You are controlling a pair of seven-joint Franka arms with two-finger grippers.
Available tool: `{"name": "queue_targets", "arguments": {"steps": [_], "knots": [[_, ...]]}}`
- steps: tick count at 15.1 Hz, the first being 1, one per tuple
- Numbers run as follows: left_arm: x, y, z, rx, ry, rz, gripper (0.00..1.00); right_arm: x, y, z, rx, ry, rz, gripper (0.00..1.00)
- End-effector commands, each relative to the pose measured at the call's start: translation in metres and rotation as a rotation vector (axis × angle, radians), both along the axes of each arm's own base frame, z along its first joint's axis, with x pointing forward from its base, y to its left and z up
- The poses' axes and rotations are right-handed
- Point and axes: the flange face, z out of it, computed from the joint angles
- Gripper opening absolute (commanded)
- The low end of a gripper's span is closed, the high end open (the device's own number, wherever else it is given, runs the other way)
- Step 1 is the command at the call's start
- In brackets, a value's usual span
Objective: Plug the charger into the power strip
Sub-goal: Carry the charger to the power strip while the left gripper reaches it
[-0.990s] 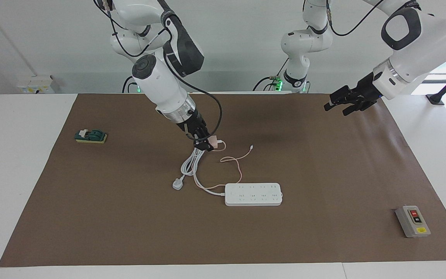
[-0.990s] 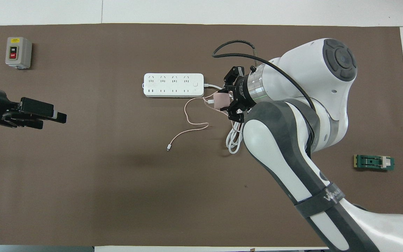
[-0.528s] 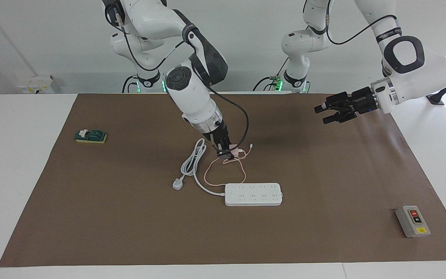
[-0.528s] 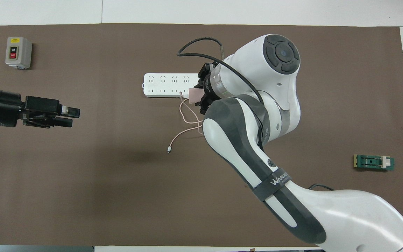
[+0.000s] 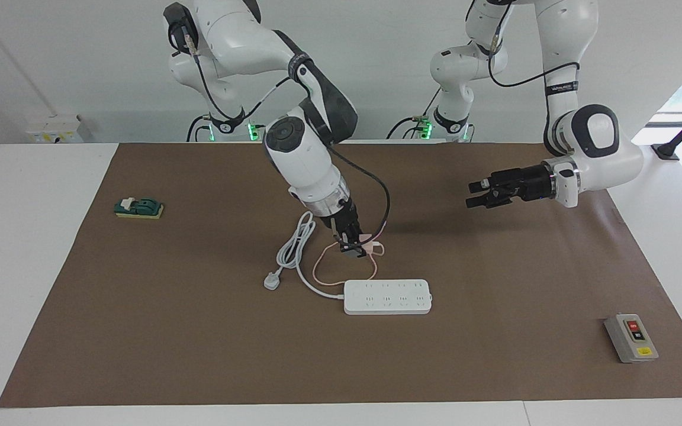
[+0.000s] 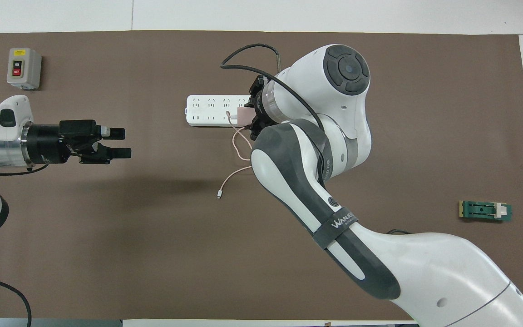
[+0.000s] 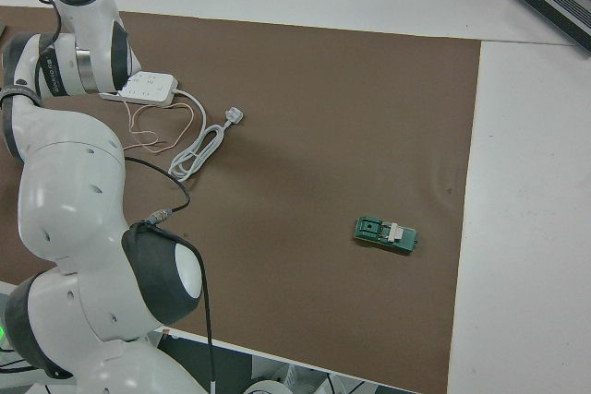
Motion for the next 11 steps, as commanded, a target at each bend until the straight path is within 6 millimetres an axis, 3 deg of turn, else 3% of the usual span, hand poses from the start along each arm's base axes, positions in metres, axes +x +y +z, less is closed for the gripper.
{"name": "queue_targets", "arguments": {"steps": [1,3,5,7,11], "knots": [[0.008,-0.014,-0.028,-0.112,-0.099,0.014,1.00,0.004,0.004,0.002,-0.014,-0.005,-0.018,0.00],[0.016,-0.040,-0.044,-0.186,-0.137,0.031,1.00,0.000,0.007,0.005,-0.025,-0.008,-0.003,0.00],[0.026,-0.048,-0.045,-0.185,-0.145,0.087,1.00,0.002,0.003,0.008,-0.022,-0.016,0.004,0.00],[0.038,-0.065,-0.050,-0.156,-0.152,0.129,1.00,-0.001,0.012,0.009,0.000,-0.034,0.022,0.00],[0.035,-0.108,-0.069,-0.131,-0.133,0.126,1.00,-0.001,0.014,0.006,0.010,-0.043,0.018,0.00]]}}
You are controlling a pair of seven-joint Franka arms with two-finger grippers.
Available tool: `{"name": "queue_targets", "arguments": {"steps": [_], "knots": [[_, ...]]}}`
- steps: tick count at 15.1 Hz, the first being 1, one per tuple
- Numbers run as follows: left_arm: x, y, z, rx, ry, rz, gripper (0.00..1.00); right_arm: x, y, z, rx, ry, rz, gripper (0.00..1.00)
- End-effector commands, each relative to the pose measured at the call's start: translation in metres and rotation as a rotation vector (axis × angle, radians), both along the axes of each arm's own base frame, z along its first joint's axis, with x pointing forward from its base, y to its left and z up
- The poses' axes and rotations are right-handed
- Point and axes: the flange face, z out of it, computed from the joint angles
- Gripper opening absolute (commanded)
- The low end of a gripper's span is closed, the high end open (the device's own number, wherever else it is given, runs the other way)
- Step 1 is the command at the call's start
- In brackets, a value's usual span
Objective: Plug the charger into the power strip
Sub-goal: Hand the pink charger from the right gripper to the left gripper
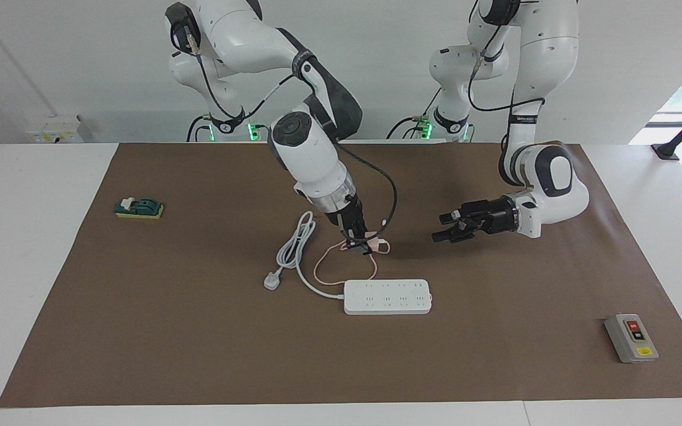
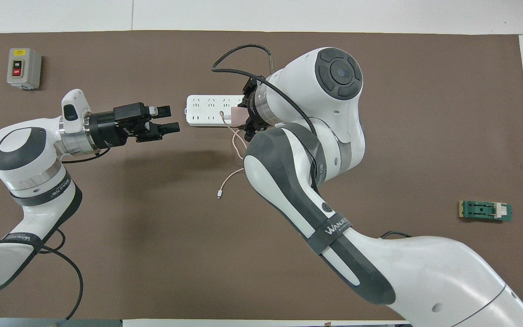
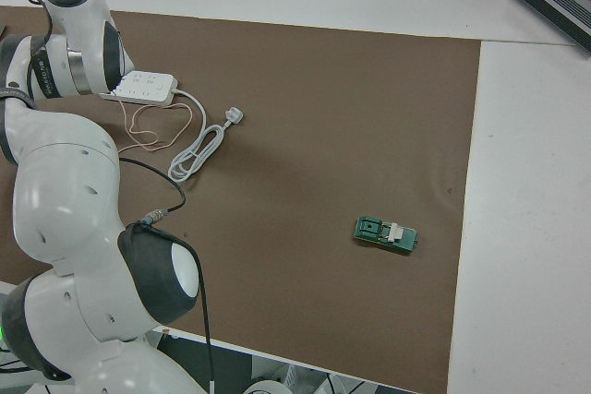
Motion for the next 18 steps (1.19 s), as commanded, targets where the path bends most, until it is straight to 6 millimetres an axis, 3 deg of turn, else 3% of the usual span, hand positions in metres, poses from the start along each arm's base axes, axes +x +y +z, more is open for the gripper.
{"name": "queue_targets", "arguments": {"steps": [1,8,18], "knots": [[0.007,-0.020,-0.011,-0.018,-0.006,0.037,1.00,0.001,0.004,-0.001,0.020,-0.003,-0.003,0.00],[0.001,-0.053,-0.010,-0.062,-0.026,0.030,1.00,-0.002,0.009,-0.003,0.038,0.009,-0.005,0.00],[-0.008,-0.076,-0.020,-0.016,-0.105,0.015,1.00,-0.001,0.007,-0.001,0.039,0.009,-0.007,0.00]]}}
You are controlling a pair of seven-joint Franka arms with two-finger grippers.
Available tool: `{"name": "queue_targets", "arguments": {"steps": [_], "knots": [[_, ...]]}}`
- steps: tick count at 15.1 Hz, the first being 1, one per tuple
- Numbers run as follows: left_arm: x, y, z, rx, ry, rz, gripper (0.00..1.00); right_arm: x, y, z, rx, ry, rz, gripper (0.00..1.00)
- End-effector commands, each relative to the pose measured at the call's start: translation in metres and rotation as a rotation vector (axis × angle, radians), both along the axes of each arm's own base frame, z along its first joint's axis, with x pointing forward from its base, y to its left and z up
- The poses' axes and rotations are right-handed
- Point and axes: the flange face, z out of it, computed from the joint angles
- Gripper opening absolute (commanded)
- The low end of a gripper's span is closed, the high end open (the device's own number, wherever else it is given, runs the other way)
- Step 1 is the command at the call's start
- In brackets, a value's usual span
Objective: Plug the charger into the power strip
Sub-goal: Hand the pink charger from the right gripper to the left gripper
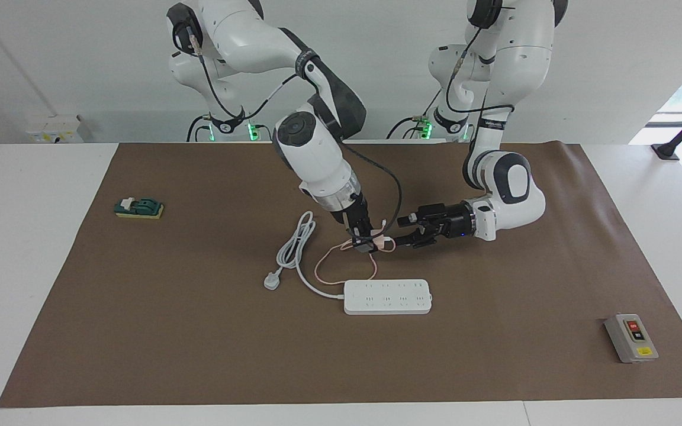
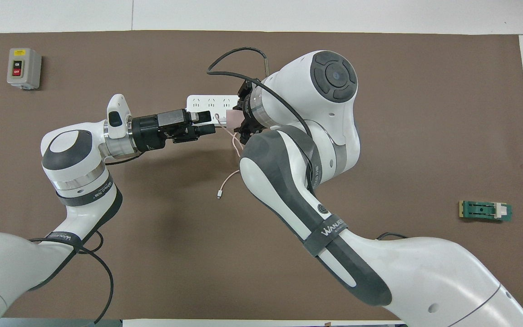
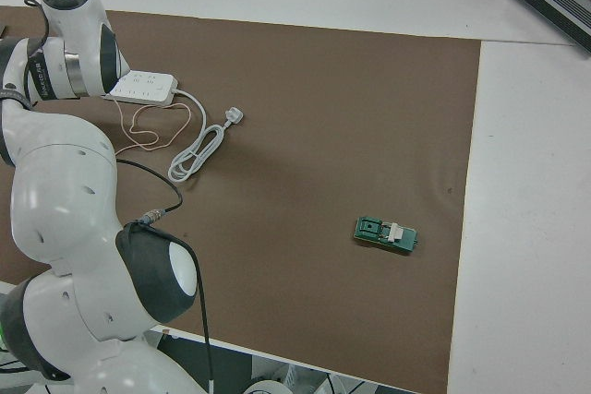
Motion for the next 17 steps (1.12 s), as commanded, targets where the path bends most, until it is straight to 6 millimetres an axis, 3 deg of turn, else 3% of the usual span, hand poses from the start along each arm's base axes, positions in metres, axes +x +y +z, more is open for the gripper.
{"name": "queue_targets", "arguments": {"steps": [1,8,17], "knots": [[0.001,-0.014,-0.010,-0.005,-0.014,0.020,1.00,0.002,0.001,0.000,0.022,-0.001,-0.008,0.00],[0.008,-0.023,-0.017,-0.011,-0.078,0.010,1.00,0.002,0.000,0.000,0.022,-0.001,-0.010,0.00],[0.006,-0.035,-0.013,-0.024,-0.081,0.008,0.93,0.002,0.001,0.001,0.023,-0.004,-0.009,0.00]]}}
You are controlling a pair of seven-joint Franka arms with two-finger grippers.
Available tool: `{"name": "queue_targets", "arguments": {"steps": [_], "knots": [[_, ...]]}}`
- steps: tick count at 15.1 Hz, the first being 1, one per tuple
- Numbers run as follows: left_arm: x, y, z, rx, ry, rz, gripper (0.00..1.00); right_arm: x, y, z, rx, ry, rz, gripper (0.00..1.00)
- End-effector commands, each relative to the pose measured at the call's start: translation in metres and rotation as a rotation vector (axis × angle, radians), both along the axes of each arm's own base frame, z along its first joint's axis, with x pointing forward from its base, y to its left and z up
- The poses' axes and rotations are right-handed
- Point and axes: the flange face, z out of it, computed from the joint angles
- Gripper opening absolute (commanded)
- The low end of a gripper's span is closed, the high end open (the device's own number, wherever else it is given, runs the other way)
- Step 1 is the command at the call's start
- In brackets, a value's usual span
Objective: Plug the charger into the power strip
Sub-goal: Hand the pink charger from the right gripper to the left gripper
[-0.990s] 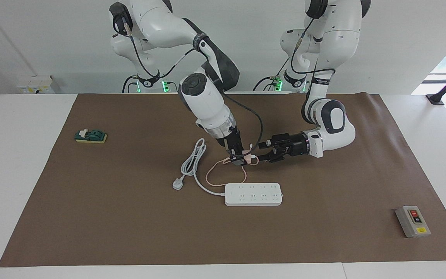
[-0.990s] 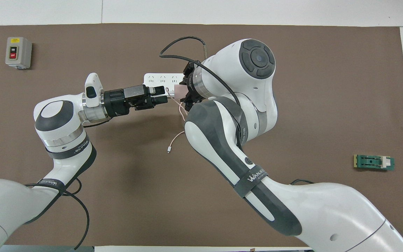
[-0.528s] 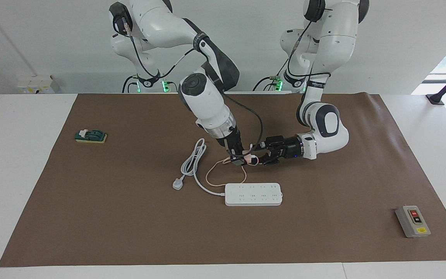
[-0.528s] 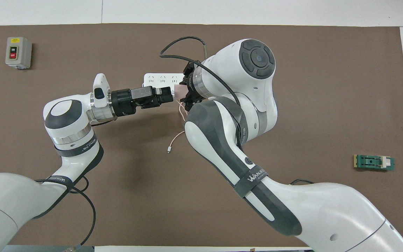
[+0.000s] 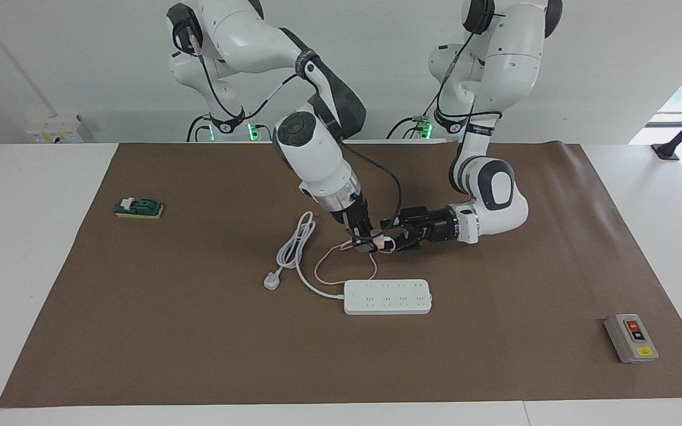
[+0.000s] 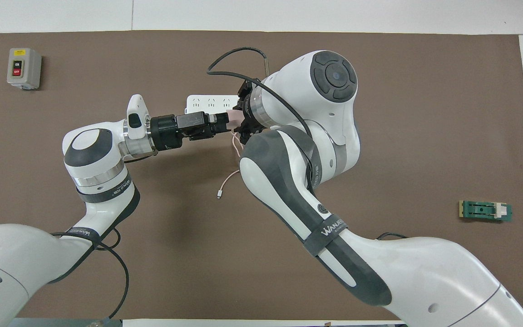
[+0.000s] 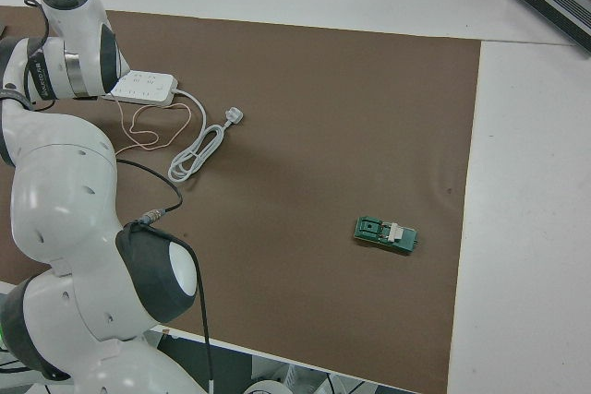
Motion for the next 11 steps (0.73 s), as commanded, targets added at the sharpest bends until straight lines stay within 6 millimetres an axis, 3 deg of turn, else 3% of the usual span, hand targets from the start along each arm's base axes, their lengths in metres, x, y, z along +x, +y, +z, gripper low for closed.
{"name": "queue_targets", "arguments": {"steps": [1,2,7,9,11], "knots": [[0.0038,-0.0026,-0.0014,0.000,-0.019,0.021,0.90,0.0021,0.0006,0.0006,0.023,-0.003,-0.009,0.00],[0.0032,-0.0042,-0.0015,0.001,-0.024,0.019,0.89,0.0021,0.0006,0.0006,0.023,-0.003,-0.009,0.00],[0.0005,-0.0100,-0.0023,0.007,-0.067,0.010,0.63,0.0022,0.0006,0.0007,0.023,-0.004,-0.009,0.00],[0.0004,-0.0102,-0.0022,0.006,-0.067,0.009,0.48,0.0022,0.0006,0.0007,0.023,-0.004,-0.009,0.00],[0.0010,-0.0096,-0.0015,0.006,-0.069,0.009,0.12,0.0022,0.0006,0.0007,0.023,-0.004,-0.009,0.00]]}}
